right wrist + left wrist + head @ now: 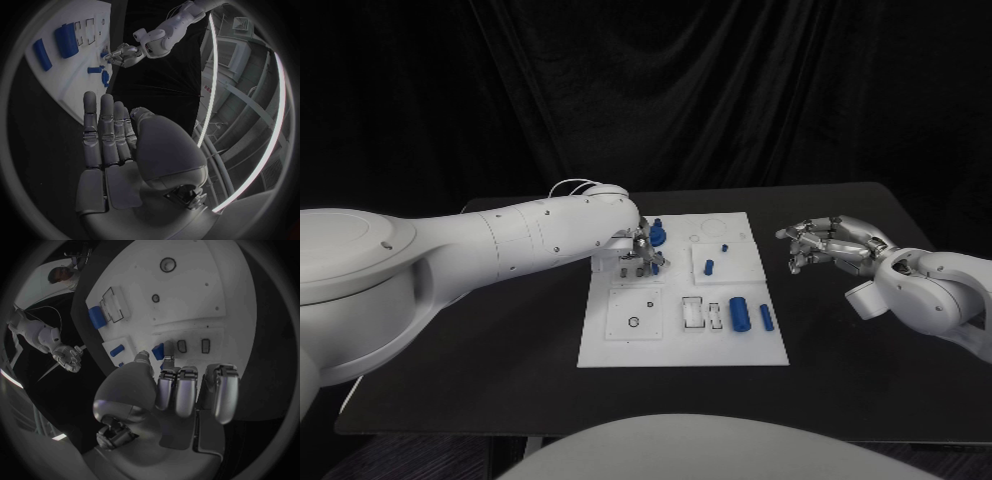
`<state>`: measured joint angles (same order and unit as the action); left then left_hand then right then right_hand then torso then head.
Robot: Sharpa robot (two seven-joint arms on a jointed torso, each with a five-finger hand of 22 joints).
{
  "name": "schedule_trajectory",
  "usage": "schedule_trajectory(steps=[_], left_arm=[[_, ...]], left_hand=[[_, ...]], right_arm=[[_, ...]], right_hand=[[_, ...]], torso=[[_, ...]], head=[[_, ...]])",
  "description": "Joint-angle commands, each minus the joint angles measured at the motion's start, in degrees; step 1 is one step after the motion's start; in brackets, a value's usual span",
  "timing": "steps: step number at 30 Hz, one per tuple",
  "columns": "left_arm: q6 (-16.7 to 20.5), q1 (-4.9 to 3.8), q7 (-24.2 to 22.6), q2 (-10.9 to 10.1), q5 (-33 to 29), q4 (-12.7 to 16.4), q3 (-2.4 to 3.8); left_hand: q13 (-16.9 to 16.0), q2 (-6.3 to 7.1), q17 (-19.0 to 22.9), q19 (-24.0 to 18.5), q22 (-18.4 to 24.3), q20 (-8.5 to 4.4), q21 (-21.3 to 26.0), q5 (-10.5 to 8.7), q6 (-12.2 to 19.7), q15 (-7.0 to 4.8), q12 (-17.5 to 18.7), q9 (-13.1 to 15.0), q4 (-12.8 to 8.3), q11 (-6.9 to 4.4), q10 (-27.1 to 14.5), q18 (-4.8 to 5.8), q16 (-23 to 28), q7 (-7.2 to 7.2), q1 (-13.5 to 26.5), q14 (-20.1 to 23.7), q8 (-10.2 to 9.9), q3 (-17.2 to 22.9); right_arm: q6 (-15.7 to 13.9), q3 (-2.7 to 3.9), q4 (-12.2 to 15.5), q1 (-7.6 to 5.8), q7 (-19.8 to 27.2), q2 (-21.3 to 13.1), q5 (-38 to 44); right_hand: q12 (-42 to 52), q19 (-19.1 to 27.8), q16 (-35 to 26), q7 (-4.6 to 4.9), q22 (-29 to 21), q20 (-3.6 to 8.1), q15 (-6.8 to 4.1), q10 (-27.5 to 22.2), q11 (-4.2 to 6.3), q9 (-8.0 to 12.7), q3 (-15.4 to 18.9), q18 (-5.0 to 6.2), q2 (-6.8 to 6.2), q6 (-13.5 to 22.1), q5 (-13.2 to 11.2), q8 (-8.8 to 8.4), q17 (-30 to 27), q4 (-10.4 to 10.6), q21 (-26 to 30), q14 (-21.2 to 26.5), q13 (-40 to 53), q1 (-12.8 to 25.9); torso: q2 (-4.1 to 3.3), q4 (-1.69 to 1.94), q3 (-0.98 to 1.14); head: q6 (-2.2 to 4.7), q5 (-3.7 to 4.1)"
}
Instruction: Assemble the parts on the task board
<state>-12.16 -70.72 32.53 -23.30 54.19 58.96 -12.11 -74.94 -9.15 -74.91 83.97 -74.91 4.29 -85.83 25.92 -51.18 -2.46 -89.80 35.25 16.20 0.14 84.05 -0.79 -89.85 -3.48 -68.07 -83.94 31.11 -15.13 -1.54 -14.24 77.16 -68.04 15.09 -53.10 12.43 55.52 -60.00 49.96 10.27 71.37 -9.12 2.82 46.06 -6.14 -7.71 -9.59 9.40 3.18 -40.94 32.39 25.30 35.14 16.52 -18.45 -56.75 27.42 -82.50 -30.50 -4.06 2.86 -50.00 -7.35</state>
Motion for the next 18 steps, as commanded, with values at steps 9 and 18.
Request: schedule_trajectory(steps=[9,18], left_arm=[[-0.39,0.22,-0.21,0.11,-0.46,-0.13,0.06],[-0.47,0.24,-0.24,0.11,-0.46,-0.17,0.06]], left_hand=[[-15.06,0.31,-15.09,0.17,-10.42,-0.75,0.63,3.04,-0.64,-0.56,-0.2,0.8,0.03,-0.79,5.95,-1.16,-0.15,0.5,-2.2,-6.06,-0.35,1.41],[-15.06,0.77,-15.09,0.1,-10.4,-1.07,0.84,6.32,-0.79,-0.9,-0.2,1.91,0.16,-1.17,5.95,-1.2,-0.15,0.89,-3.97,-6.06,0.08,2.91]], right_arm=[[0.36,0.04,0.05,0.17,-0.71,-0.03,1.74],[0.29,0.04,0.03,0.19,-0.84,0.04,1.78]], right_hand=[[0.52,0.07,0.5,0.17,0.25,0.2,0.04,-0.35,-0.06,0.14,-0.77,0.95,-0.19,0.46,0.88,0.55,-0.32,-0.11,-0.38,0.48,-0.28,-1.17],[0.71,0.17,0.73,0.19,0.48,0.22,0.03,-0.46,-0.07,0.2,-1.27,0.95,-0.43,0.55,1.53,0.89,-0.66,-0.22,-0.56,0.62,-0.57,-1.94]], torso=[[-0.05,-0.04,0.01],[-0.04,-0.01,0.01]], head=[[0.0,0.05],[0.0,-0.11]])
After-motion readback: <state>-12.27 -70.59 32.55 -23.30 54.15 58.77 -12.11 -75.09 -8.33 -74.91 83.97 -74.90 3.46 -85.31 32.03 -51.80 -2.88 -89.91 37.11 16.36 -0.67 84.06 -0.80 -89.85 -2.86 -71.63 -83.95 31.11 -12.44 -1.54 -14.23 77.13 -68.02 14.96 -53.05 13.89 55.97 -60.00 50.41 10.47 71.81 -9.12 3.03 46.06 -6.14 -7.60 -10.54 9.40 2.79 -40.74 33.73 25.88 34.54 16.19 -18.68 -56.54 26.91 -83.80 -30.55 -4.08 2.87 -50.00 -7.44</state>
